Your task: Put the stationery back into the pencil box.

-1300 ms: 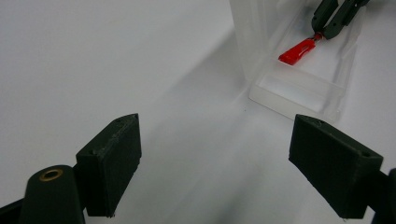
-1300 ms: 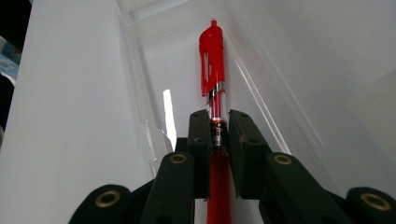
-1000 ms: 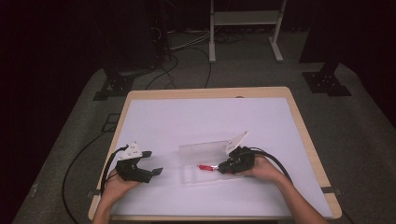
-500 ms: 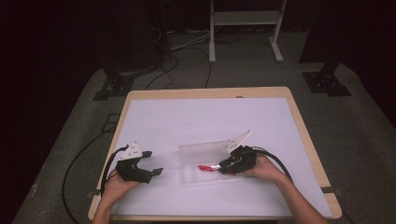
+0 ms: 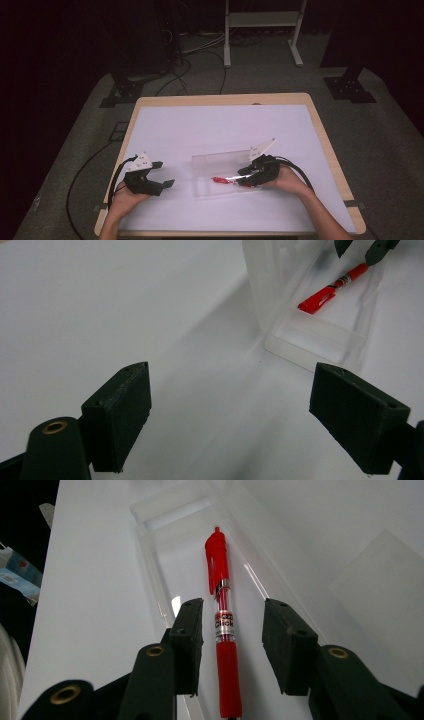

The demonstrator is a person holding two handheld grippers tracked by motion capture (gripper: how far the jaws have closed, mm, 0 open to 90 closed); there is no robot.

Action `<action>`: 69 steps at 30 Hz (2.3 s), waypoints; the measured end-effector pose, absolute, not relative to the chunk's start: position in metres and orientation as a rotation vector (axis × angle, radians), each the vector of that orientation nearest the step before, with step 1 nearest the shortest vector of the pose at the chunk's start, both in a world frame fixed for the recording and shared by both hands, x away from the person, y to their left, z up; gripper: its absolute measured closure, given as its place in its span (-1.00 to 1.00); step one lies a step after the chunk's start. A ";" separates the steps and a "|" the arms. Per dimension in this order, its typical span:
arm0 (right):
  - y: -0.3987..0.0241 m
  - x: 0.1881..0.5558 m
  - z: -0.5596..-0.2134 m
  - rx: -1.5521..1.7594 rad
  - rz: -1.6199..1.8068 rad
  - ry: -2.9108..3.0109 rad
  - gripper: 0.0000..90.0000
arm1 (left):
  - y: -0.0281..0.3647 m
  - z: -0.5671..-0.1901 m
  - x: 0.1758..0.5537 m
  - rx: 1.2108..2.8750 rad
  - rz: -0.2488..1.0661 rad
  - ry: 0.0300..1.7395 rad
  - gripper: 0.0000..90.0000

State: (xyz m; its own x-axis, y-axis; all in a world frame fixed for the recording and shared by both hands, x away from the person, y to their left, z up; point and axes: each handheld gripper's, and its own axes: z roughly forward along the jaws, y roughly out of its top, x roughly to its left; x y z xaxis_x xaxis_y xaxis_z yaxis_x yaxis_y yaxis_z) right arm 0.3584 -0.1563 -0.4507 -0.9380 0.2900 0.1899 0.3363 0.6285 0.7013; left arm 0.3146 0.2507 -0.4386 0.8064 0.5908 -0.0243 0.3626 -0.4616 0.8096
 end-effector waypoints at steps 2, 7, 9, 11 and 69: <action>-0.157 0.358 -0.449 -0.544 -1.217 -2.783 0.27 | 0.251 -0.439 0.315 2.099 0.326 0.704 -0.64; -0.160 0.357 -0.447 -0.557 -1.226 -2.779 0.23 | 0.253 -0.439 0.314 2.101 0.326 0.705 -0.65; -0.161 0.357 -0.446 -0.556 -1.229 -2.782 0.21 | 0.253 -0.439 0.313 2.098 0.324 0.706 -0.65; -0.163 0.356 -0.444 -0.559 -1.229 -2.783 0.17 | 0.253 -0.439 0.314 2.098 0.325 0.707 -0.65; -0.241 0.321 -0.430 -0.765 -1.312 -2.795 -0.10 | 0.252 -0.438 0.312 2.099 0.321 0.702 -0.68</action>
